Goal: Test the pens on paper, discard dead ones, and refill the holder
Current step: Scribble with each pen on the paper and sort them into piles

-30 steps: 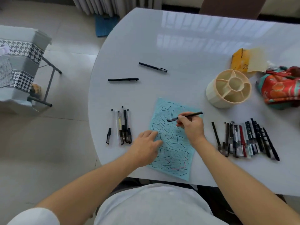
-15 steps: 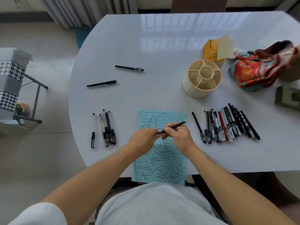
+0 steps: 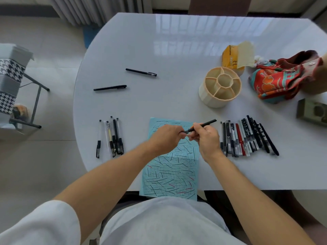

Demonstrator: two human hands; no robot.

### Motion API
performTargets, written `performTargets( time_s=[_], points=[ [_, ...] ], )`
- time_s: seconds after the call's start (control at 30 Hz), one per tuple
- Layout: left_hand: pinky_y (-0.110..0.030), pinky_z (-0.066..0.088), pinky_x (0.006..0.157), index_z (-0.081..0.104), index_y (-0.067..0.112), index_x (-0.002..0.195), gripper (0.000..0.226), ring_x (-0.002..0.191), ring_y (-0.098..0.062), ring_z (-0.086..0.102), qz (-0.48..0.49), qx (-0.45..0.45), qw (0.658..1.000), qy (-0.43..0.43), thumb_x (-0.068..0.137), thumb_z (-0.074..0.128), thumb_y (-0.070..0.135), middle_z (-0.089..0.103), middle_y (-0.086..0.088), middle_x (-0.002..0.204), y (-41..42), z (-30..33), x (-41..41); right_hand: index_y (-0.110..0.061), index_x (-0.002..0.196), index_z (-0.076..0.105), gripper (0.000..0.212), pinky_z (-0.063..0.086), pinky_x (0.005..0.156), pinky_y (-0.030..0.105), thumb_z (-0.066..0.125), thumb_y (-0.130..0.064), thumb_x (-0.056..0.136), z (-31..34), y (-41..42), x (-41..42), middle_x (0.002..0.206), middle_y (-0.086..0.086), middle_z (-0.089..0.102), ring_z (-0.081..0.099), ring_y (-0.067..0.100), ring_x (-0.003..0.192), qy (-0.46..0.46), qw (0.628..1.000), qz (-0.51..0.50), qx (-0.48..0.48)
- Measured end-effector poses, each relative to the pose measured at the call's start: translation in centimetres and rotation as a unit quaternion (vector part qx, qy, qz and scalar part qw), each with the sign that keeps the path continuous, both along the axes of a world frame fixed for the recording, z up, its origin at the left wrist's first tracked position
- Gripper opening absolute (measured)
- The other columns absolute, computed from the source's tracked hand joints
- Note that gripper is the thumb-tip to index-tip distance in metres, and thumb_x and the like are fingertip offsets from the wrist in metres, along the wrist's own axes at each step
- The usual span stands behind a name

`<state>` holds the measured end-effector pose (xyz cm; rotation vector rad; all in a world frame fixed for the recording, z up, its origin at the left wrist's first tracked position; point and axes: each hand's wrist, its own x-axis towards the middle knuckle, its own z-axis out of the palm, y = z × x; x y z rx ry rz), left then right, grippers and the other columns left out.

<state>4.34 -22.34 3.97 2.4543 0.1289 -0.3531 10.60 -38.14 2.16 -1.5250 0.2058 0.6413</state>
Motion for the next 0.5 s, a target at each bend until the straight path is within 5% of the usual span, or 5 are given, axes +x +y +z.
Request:
performTargets(
  time_s=[0.2,0.3,0.37,0.43,0.5],
  points=[
    [-0.029,0.055,0.066,0.067,0.016,0.083,0.030,0.057,-0.007,0.055,0.078,-0.265,0.944,0.179,0.104,0.049,0.029,0.058,0.008,0.064,2.8,-0.1,-0.6,-0.006,0.085,0.062,0.024,0.060,0.080,0.038,0.054,-0.016,0.106,1.1,-5.3,5.4,0.062,0.005,0.068,0.069,0.017,0.060,0.010,0.994,-0.105,0.038],
    [-0.033,0.051,0.075,0.071,0.018,0.093,0.026,0.072,-0.007,0.060,0.073,-0.153,0.980,0.101,0.103,0.051,0.030,0.070,0.006,0.088,3.8,-1.4,-2.2,-0.008,0.095,0.069,0.016,0.062,0.083,0.042,0.059,-0.018,0.102,1.3,-6.8,6.9,0.077,0.012,0.076,0.075,0.024,0.073,-0.038,0.997,-0.052,-0.044],
    [-0.033,0.047,0.097,0.071,0.018,0.101,0.023,0.107,-0.012,0.061,0.012,-0.082,0.996,0.029,0.103,0.053,0.032,0.070,0.003,0.116,2.8,-2.3,-2.1,-0.010,0.096,0.072,0.012,0.063,0.081,0.040,0.062,-0.014,0.100,0.7,-5.2,5.7,0.082,0.014,0.078,0.075,0.026,0.076,-0.071,0.994,-0.011,-0.080],
    [-0.034,0.033,0.116,0.070,0.019,0.106,0.025,0.139,-0.015,0.043,-0.067,-0.035,0.997,0.013,0.103,0.051,0.034,0.059,0.002,0.139,1.5,-3.5,-2.0,-0.019,0.092,0.073,0.013,0.061,0.078,0.038,0.063,-0.014,0.098,-0.1,-3.1,4.0,0.085,0.011,0.078,0.076,0.023,0.075,-0.120,0.986,0.012,-0.115],
    [-0.034,0.023,0.122,0.070,0.019,0.110,0.028,0.150,-0.019,0.027,-0.108,0.006,0.994,0.017,0.104,0.049,0.036,0.049,0.001,0.151,1.1,-4.8,-2.5,-0.032,0.087,0.072,0.018,0.061,0.073,0.034,0.064,-0.018,0.095,-1.0,-1.8,2.9,0.084,0.006,0.079,0.076,0.018,0.073,-0.177,0.968,0.032,-0.174]
  ],
)
